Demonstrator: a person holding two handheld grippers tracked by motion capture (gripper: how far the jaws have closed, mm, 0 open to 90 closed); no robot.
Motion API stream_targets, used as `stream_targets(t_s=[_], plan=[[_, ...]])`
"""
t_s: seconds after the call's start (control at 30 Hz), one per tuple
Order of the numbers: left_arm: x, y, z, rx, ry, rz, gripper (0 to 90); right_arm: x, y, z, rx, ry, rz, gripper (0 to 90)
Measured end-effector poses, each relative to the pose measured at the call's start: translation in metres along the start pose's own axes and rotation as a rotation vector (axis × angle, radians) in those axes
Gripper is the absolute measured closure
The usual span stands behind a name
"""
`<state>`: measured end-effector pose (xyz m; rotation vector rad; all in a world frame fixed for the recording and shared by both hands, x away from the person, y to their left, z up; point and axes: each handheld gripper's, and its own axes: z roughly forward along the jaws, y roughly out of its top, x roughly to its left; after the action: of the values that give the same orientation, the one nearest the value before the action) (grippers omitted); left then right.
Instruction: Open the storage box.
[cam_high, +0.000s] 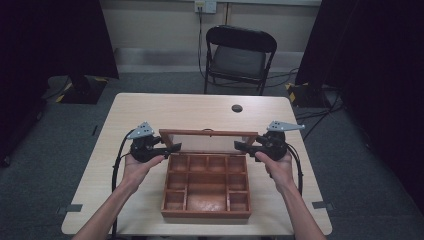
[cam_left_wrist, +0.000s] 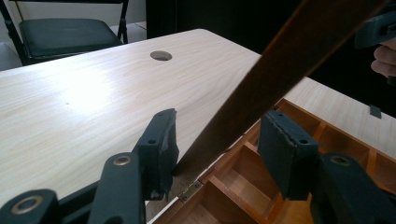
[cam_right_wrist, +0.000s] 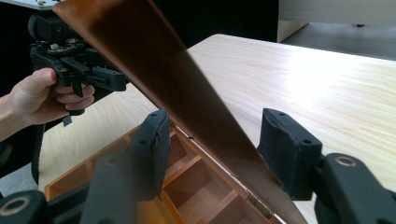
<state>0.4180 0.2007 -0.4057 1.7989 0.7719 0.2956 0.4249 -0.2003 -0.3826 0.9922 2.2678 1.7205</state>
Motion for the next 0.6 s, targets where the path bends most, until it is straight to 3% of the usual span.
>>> stream_targets(t_s=[0.4, 0.6], plan=[[0.007, 0.003, 0.004, 0.002, 0.006, 0.002, 49.9, -0.012, -0.003, 0.011, 0.011, -0.014, 0.001, 43.9], [0.009, 0.002, 0.007, 0.003, 0.032, 0.006, 51.0, -0.019, -0.005, 0.016, 0.007, -0.032, 0.01, 40.8]])
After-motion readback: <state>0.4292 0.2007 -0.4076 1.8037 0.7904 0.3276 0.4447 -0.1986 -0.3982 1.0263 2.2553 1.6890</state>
